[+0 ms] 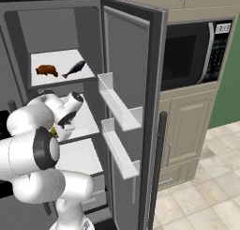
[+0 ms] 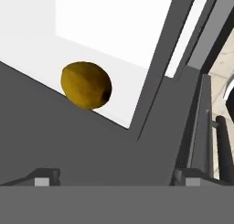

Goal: Gather the mushroom and lemon from the fridge and place them on a tray on the dining counter. Then gather the chicken drumstick and fish from the fridge and place them on the other tray.

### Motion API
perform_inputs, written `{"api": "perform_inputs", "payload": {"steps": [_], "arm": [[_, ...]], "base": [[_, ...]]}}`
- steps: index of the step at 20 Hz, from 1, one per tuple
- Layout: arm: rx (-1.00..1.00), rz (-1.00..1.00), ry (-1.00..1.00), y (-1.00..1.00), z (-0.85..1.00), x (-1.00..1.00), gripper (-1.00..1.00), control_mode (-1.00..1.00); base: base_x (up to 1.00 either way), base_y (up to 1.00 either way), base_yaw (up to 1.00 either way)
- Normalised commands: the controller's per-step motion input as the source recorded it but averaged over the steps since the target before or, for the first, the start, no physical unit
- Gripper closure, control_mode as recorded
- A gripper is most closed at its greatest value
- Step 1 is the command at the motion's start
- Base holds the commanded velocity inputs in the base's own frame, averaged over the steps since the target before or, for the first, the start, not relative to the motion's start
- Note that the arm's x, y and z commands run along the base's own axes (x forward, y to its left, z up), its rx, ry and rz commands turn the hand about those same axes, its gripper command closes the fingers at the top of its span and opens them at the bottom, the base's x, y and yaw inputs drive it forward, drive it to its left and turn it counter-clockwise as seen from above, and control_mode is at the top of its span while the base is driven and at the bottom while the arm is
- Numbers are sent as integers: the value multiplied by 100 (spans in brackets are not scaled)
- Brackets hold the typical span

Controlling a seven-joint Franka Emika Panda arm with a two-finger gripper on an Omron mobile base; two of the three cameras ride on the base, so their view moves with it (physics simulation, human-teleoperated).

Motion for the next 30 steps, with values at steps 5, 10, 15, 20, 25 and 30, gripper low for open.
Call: {"api": "perform_inputs", "payload": {"steps": [5,10,15,20,25,30], "arm": [[0,-2,2,11,-13,18,-100,-100],[0,-1,3,10,-25,14,-100,-100],[0,-2,0,6,-11,21,-100,-100],[0,-1,1,7,-7,24,-100,-100],[0,-1,3,12,-17,23,-100,-100],[0,-2,3,12,-20,19,-100,-100]], "base": [[0,0,0],[0,0,0],[0,0,0],[0,0,0],[0,0,0],[0,0,0]]}}
